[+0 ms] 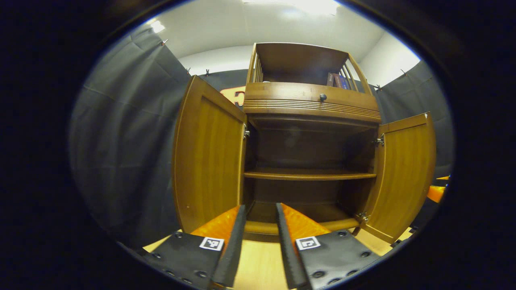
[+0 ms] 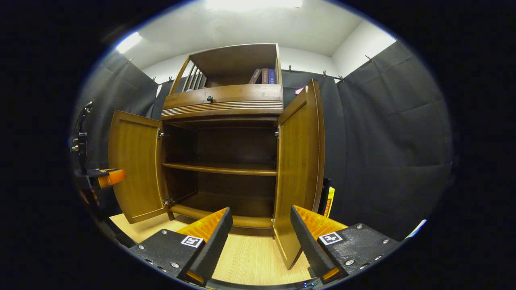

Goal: Open the right door of the double-door shoe cabinet with the right hand, and open the left door with the left hand.

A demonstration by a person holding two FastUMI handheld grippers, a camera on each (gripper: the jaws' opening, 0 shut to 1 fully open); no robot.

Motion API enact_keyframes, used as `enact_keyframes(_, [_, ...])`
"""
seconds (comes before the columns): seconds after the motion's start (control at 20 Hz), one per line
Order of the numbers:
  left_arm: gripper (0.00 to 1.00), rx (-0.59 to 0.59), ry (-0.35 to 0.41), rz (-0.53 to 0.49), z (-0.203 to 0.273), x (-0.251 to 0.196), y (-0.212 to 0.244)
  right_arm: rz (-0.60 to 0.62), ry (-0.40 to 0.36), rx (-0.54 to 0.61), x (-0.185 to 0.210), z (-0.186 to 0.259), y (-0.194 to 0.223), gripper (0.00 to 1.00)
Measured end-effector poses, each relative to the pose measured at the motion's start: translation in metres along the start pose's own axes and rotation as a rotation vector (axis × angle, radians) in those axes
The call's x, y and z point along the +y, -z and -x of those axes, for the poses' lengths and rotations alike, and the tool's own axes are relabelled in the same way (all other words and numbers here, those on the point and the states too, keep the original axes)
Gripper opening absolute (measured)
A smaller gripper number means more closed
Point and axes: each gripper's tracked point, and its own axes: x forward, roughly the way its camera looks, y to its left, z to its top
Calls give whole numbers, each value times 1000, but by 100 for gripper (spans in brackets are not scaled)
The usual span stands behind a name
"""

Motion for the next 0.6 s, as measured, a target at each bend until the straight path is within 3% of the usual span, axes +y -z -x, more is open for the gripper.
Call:
enact_keyframes(0.2, [85,-8,-18,-33,5,-14,7,22,-25,6,-11,-4,3,89])
enact_keyframes(0.25, [84,-14,-23,-30,7,-18,6,25,-32,5,-13,-5,3,89])
enact_keyframes(0.4, [100,-37,-43,-30,10,-24,1,16,-53,1,-14,-11,3,89])
enact_keyframes(0.6, [98,-67,-63,-58,21,-28,-5,-8,-84,2,-9,-11,8,89])
